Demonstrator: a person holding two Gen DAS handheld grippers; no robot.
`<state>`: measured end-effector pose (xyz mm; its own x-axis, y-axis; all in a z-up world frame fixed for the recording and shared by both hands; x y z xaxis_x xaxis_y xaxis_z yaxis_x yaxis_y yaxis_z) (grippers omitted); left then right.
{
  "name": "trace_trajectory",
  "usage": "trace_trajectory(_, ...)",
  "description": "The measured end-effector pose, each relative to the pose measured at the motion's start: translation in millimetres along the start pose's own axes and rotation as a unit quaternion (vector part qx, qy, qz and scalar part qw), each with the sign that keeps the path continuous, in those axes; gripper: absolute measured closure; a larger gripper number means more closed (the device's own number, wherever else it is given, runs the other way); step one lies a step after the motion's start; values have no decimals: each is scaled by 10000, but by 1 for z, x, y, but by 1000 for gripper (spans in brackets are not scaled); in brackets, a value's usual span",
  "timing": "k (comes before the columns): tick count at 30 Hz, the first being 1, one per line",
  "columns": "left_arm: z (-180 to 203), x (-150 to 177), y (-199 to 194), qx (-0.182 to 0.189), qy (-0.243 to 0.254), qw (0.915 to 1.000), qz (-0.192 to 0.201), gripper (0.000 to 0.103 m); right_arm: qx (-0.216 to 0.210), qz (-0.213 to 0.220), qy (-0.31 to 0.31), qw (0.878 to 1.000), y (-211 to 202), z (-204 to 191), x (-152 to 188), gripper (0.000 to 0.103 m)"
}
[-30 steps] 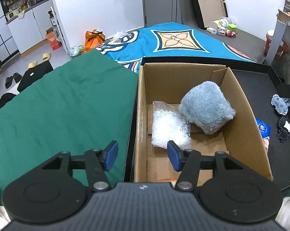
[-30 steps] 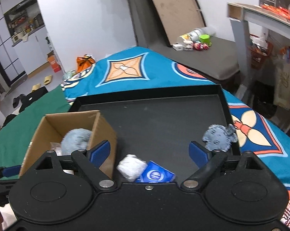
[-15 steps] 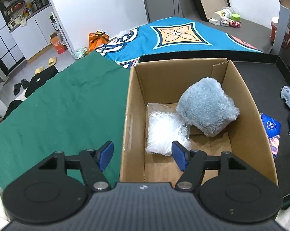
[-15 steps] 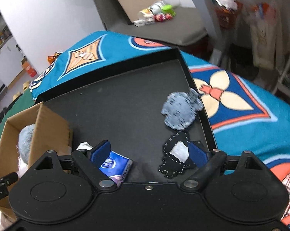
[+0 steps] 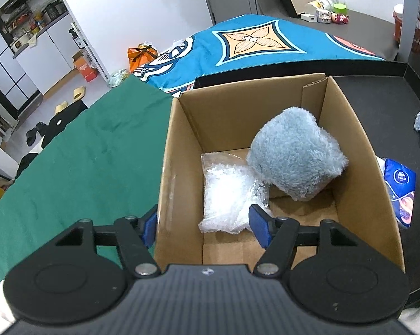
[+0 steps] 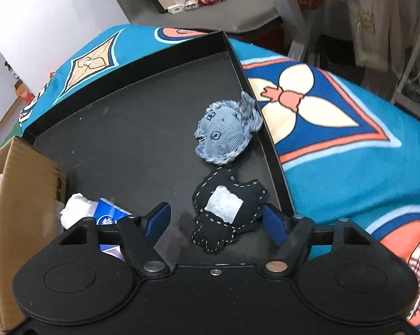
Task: Organize soft objects
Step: 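Reach the right tool to the black cloth patch and grasp it, then carry the black cloth patch with the right tool over the box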
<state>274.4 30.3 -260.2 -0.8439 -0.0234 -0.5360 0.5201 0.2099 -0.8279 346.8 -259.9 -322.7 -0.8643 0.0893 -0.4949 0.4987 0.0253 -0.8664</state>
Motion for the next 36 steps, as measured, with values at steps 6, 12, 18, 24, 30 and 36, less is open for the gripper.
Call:
trace_trajectory(6, 2, -1, 1, -55, 54, 10000, -8, 38, 46, 87, -143, 9998, 0, 0, -5, 68)
trace_trajectory(12, 1, 0, 1, -36, 44, 10000, -31, 38, -62, 87, -102, 9999, -5, 0, -4, 71)
trace_trajectory(18, -2, 1, -2, 40, 17, 10000, 3, 38, -200, 211, -119, 9995, -20, -10, -9, 71)
trace_trajectory(24, -12, 4, -5, 117, -107, 9999, 63, 38, -332, 453, -218, 9982, -38, -27, -17, 71)
trace_trajectory(30, -17, 10, -7, 249, -115, 9996, 80, 38, -545, 717, -268, 9956, -59, -46, -27, 71)
trace_trajectory(36, -25, 15, -12, 444, -161, 9988, 160, 38, -852, 983, -379, 9908, -84, -72, -32, 71)
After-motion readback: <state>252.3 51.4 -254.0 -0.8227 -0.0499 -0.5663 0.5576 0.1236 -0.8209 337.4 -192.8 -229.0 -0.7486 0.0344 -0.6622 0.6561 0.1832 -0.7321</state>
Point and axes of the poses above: each gripper's, at about its wrist camera, not at the fingertips, and y roughly the way its jaws point, z to its right, x to its underside, the point moved 6 cm from there along y, roughly the way its jaws point, and after that the axes turned 7 degrees about x, right-handed, at the moved point
